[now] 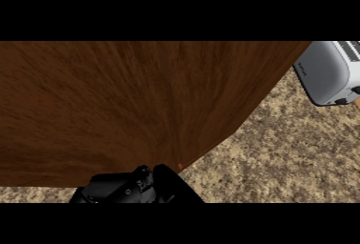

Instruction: Pick up the wine, place it into the cabinet and close the cabinet

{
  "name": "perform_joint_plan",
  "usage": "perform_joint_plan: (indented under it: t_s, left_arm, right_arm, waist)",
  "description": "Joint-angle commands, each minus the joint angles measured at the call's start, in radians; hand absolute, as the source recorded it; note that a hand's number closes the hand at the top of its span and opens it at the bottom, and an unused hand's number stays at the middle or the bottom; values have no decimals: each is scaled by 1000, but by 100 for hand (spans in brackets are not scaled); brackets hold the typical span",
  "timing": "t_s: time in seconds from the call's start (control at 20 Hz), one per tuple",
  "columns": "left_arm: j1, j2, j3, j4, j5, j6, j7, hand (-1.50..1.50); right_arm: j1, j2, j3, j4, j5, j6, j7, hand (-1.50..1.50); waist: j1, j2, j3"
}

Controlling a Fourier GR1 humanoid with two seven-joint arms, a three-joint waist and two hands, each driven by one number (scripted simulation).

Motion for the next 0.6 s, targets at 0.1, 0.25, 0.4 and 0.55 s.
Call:
perform_joint_plan:
  t_s: [0.1,0.25,0.4,0.55]
  left_arm:
    - [-30,-45,-17,39,-45,20,-5,-150]
    - [34,-60,-19,4,-74,0,-27,-150]
    - [33,-56,23,13,-43,-9,-7,-150]
    - [-12,-36,40,-13,-37,9,46,-150]
  right_arm:
    - [-330,61,-143,316,-122,-34,-65,150]
    - [-395,62,-219,449,-148,15,-125,150]
    - [-433,62,-238,572,-81,87,-194,150]
    - [-456,62,-288,708,-80,109,-269,150]
  waist:
    - [-10,-1,1]
    - [-9,-4,2]
    - [-17,-4,2]
    - [-20,-2,3]
